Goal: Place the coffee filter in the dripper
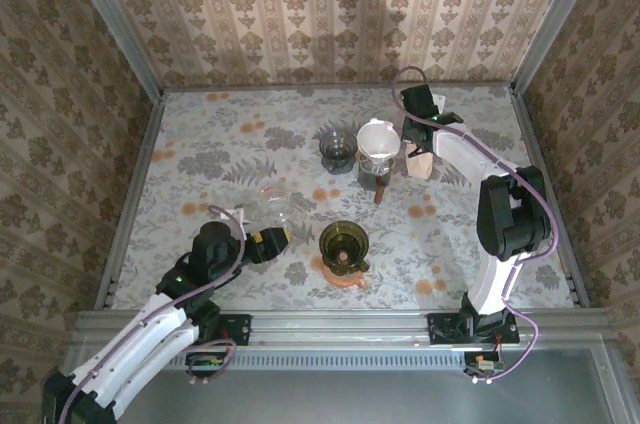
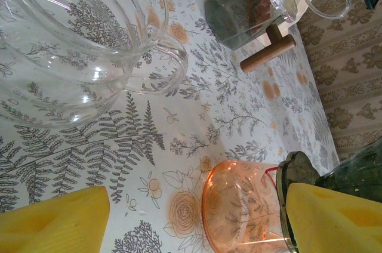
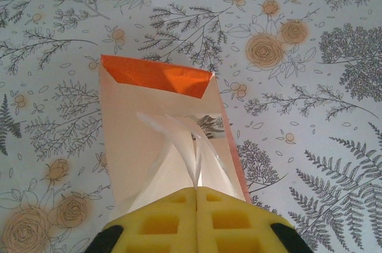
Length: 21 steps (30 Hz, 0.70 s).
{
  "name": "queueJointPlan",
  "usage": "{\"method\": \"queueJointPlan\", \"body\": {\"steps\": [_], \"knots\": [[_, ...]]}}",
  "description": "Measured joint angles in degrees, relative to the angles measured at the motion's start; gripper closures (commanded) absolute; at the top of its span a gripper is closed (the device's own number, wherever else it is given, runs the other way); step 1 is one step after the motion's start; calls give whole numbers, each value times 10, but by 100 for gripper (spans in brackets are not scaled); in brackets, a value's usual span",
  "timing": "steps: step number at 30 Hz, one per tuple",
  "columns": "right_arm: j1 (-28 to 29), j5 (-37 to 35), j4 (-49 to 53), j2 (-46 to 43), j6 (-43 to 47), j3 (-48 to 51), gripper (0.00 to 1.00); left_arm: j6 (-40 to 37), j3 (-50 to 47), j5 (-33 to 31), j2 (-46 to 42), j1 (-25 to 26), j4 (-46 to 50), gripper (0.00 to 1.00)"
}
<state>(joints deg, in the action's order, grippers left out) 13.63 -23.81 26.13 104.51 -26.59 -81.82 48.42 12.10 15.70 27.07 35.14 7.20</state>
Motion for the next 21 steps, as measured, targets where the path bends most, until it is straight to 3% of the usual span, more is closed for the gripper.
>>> {"method": "queueJointPlan", "body": {"steps": [4,21], "knots": [[-1,0,0,0,-2,0,72,0,0,2,3,0,0,21],[-2,0,9,0,-11,-10,78,0,0,7,3,0,0,21]]}}
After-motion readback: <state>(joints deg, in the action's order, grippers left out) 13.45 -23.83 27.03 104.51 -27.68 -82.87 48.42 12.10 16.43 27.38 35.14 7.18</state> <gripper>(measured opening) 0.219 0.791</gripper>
